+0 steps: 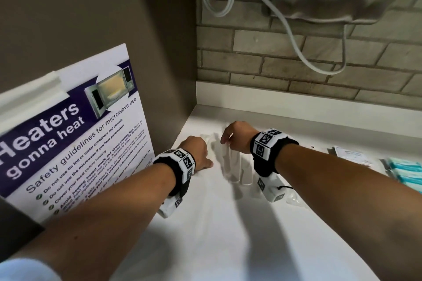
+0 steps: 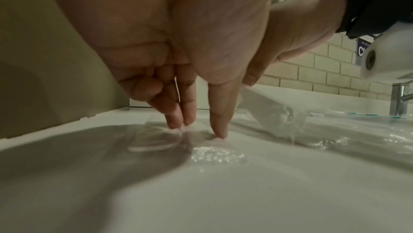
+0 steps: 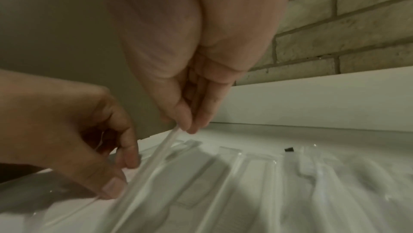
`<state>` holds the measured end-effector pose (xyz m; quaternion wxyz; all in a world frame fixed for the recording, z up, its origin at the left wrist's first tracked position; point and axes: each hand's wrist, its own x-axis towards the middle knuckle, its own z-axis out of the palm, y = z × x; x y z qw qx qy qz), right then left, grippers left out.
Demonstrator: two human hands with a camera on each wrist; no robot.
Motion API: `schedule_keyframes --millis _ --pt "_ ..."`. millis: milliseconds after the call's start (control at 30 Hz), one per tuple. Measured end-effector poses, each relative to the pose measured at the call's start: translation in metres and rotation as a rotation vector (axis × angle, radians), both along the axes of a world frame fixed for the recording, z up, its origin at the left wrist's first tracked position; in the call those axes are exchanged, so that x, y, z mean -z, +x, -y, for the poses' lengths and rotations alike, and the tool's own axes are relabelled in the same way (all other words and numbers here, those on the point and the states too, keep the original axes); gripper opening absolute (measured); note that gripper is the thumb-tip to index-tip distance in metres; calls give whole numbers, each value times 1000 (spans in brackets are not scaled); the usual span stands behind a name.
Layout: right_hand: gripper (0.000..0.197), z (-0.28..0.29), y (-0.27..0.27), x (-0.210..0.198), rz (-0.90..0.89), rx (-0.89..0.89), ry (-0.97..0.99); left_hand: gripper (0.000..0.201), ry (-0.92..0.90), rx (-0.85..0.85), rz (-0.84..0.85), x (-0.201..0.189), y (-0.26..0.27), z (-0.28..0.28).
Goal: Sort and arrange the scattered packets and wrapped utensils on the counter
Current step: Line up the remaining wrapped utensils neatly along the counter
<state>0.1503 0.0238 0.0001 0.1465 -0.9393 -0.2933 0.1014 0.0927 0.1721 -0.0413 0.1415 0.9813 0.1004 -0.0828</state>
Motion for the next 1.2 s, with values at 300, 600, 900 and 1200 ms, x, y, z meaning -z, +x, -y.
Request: schedule_keyframes --millis 300,600,900,1200 --pt "29 -5 -5 16 -110 10 -69 37 54 6 26 -11 1 10" --pt "30 5 -27 18 12 -41 -207 21 -368 -94 -28 -15 -4 11" --pt "32 16 -33 21 -93 -11 -238 14 -364 -150 -45 -11 -4 10" --pt "45 4 -44 22 -98 -66 -371 32 -157 -71 23 -12 -4 3"
